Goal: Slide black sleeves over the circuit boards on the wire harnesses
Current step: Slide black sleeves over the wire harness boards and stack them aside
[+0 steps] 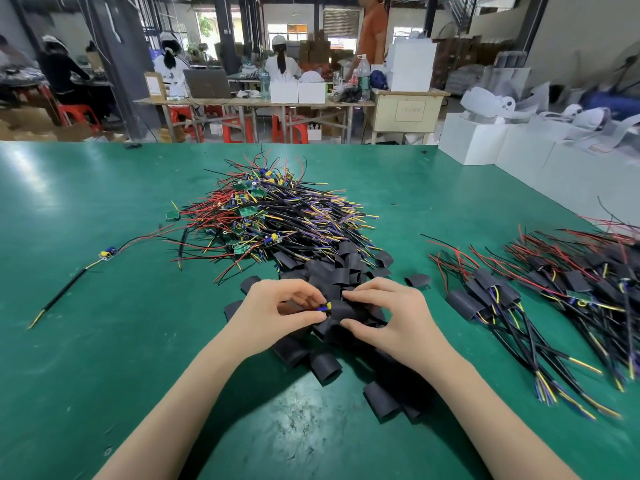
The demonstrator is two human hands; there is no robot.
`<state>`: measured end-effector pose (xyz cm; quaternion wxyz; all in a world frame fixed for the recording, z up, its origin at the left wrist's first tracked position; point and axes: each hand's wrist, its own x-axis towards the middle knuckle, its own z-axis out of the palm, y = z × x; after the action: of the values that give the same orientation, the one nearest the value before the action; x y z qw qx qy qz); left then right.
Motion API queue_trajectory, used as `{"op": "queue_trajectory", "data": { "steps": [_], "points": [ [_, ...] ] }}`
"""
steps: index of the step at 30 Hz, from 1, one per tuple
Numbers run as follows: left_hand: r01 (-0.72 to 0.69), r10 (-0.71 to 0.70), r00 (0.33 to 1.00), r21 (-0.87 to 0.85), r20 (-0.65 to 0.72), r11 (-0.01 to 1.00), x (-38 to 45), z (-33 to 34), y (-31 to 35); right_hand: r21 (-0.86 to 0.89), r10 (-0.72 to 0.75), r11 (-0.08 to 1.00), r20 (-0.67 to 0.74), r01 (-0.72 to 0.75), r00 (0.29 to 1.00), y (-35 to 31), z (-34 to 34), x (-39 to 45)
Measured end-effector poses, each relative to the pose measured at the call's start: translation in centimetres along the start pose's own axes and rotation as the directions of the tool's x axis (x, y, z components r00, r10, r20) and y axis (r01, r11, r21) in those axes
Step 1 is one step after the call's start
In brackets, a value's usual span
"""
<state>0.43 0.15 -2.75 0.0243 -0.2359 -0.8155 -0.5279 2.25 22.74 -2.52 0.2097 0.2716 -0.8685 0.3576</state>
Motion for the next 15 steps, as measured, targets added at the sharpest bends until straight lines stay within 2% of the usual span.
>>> {"op": "queue_trajectory", "data": {
  "steps": [4,7,12,15],
  "points": [
    [0.020,-0.019,0.999,-0.013,0.045,1.000,-0.05,0.24,0.04,-0.028,-0.045,0.999,0.055,0.047,0.997,-0.02,-0.12,-0.09],
    [0.005,-0.005,1.000,-0.044,-0.004,0.999,-0.07,0.55,0.20,-0.030,-0.044,0.999,0.023,0.045,0.999,-0.02,-0.02,-0.15],
    [-0.004,0.000,0.999,-0.091,-0.042,0.996,0.07,0.63,0.27,-0.054,0.044,0.997,-0.031,-0.046,0.999,0.12,-0.15,-0.18],
    [-0.014,0.006,0.998,-0.118,-0.062,0.993,0.06,0.75,0.24,-0.044,0.010,0.999,-0.010,-0.011,1.000,0.02,-0.06,-0.24]
  ]
}}
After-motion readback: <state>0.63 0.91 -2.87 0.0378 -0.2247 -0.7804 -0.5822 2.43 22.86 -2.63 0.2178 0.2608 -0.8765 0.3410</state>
